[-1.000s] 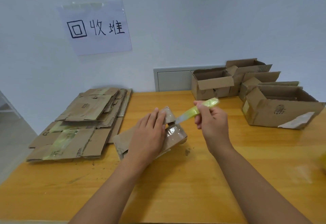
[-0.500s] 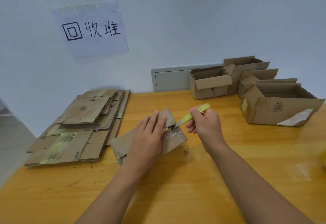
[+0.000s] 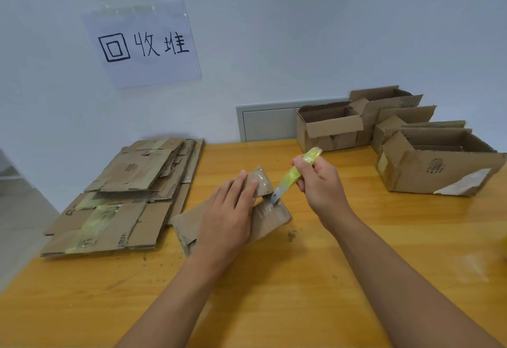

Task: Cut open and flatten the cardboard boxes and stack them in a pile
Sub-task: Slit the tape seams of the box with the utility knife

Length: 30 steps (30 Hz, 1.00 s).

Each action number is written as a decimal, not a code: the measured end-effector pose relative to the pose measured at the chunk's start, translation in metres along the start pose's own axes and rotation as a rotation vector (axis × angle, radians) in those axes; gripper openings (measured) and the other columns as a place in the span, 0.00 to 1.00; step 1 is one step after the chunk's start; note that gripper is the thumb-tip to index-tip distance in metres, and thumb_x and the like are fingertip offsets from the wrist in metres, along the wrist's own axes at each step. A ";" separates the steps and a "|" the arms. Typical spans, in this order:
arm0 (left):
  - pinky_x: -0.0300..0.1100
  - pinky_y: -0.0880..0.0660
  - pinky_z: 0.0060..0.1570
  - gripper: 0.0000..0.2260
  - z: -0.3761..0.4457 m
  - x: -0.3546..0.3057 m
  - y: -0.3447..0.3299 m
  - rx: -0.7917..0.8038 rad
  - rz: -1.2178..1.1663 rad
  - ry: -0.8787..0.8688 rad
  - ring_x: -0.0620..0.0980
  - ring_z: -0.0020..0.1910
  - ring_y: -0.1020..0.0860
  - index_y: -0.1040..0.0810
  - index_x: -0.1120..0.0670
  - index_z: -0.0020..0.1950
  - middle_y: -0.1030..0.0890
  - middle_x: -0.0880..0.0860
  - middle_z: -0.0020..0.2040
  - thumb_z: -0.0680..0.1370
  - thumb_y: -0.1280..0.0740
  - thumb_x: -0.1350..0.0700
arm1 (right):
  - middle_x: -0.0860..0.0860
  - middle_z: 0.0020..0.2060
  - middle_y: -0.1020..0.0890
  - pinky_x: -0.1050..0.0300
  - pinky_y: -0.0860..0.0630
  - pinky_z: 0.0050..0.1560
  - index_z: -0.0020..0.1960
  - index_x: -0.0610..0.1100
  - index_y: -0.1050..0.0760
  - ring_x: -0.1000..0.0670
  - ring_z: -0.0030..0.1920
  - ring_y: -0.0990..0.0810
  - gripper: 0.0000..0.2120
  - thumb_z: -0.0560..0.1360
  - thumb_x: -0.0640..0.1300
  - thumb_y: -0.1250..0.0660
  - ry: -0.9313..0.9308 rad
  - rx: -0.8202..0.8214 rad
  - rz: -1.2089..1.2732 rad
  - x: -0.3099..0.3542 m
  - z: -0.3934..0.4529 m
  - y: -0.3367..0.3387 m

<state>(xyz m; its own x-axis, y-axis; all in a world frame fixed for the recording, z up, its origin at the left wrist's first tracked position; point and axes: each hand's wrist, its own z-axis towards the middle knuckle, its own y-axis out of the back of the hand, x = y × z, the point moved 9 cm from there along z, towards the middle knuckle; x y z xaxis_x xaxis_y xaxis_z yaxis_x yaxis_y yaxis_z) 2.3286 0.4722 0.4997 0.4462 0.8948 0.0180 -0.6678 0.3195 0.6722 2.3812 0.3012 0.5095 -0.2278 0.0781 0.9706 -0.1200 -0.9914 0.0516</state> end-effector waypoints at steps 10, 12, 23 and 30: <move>0.60 0.24 0.59 0.19 0.000 0.002 0.003 0.024 -0.041 -0.005 0.63 0.64 0.24 0.25 0.62 0.67 0.25 0.64 0.68 0.85 0.49 0.54 | 0.51 0.35 0.28 0.50 0.28 0.40 0.50 0.37 0.25 0.57 0.34 0.30 0.14 0.83 0.47 0.41 0.079 -0.015 -0.011 0.011 0.001 -0.008; 0.60 0.24 0.59 0.17 0.001 0.001 0.000 0.033 -0.059 -0.019 0.63 0.64 0.24 0.25 0.62 0.67 0.26 0.64 0.68 0.84 0.46 0.57 | 0.52 0.33 0.29 0.58 0.31 0.36 0.50 0.38 0.24 0.58 0.32 0.31 0.14 0.84 0.47 0.42 0.114 0.009 -0.034 0.015 0.003 -0.009; 0.53 0.26 0.62 0.18 0.006 0.003 -0.002 0.118 -0.183 0.011 0.56 0.65 0.26 0.28 0.58 0.70 0.26 0.58 0.69 0.84 0.46 0.53 | 0.54 0.32 0.30 0.59 0.32 0.35 0.48 0.48 0.26 0.58 0.31 0.31 0.12 0.84 0.50 0.44 -0.013 -0.088 0.125 -0.011 0.002 -0.004; 0.46 0.30 0.63 0.25 0.007 -0.009 -0.020 0.278 -0.233 0.009 0.49 0.64 0.30 0.32 0.50 0.73 0.29 0.50 0.68 0.77 0.40 0.45 | 0.46 0.41 0.26 0.48 0.30 0.43 0.41 0.55 0.25 0.46 0.41 0.27 0.14 0.82 0.55 0.42 -0.197 -0.153 0.252 -0.050 -0.011 -0.002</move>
<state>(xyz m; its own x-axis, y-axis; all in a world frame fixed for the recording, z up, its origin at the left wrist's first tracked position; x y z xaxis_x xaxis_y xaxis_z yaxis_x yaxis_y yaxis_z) 2.3424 0.4551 0.4913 0.5613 0.8110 -0.1647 -0.3611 0.4191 0.8331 2.3827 0.3000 0.4582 -0.0794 -0.2033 0.9759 -0.2305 -0.9487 -0.2164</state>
